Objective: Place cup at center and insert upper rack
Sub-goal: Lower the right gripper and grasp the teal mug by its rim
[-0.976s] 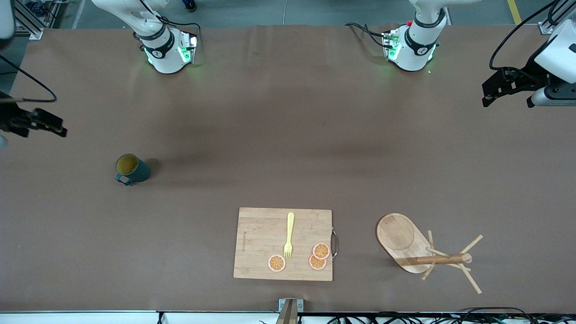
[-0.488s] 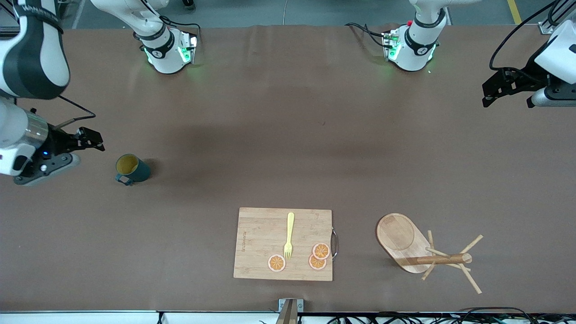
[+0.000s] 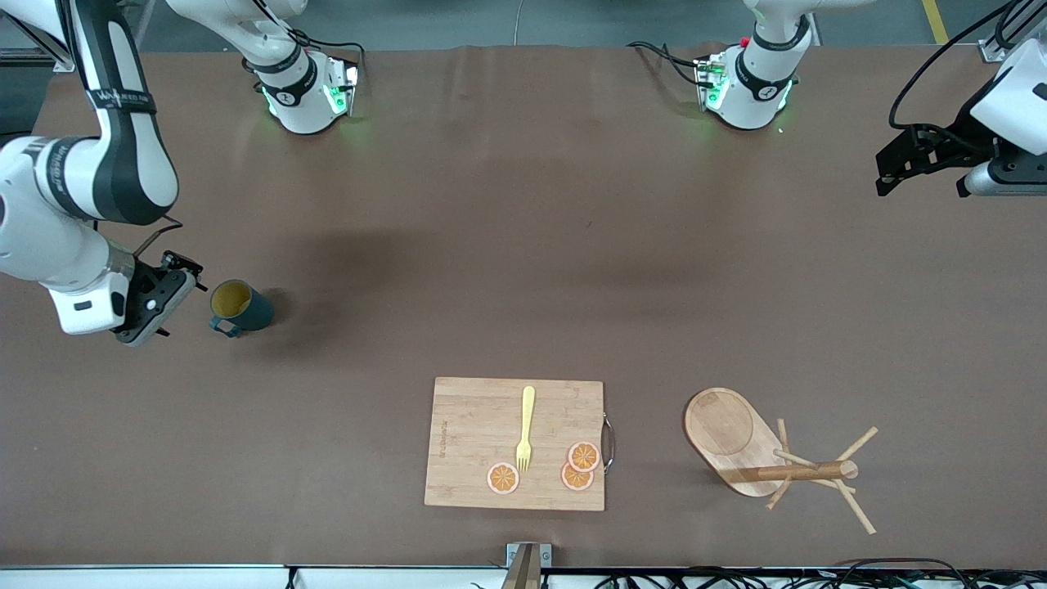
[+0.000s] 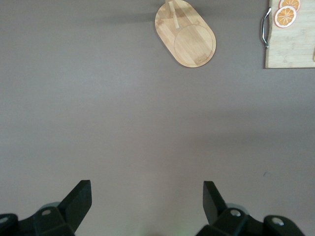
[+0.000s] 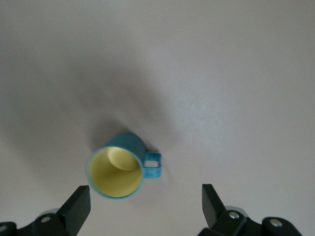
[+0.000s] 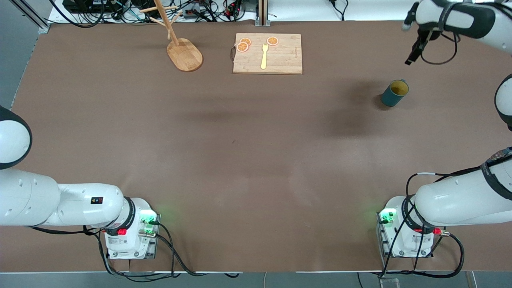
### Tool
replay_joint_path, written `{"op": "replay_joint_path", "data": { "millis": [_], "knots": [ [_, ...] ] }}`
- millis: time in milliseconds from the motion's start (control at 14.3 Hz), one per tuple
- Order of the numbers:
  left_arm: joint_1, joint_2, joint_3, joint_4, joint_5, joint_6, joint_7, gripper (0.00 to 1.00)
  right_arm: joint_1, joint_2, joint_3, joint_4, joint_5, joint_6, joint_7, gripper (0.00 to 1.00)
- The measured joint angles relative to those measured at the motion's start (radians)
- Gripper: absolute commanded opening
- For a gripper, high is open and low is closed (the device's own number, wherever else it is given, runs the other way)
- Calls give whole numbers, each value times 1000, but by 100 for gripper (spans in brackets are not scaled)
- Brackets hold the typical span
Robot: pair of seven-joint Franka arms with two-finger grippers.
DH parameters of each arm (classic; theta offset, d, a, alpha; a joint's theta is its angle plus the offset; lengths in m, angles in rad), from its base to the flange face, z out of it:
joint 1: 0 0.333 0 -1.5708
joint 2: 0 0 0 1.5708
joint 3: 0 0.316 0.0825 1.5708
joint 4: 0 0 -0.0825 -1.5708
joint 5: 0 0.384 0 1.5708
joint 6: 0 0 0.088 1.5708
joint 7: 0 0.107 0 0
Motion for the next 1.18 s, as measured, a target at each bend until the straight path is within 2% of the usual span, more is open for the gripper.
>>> {"op": "replay_joint_path", "data": {
  "millis": [209,488,1185],
  "knots": [
    [0,1,0,0,0,0,0,100,-21,59,-1,-44,0,119,-186,100],
    [0,2,-1,0,0,0,0,100,-11,88,6,-95,0,227,-248,100],
    [0,3,-1,0,0,0,0,100,-7,100,5,-183,0,300,-284,95]
  ]
}}
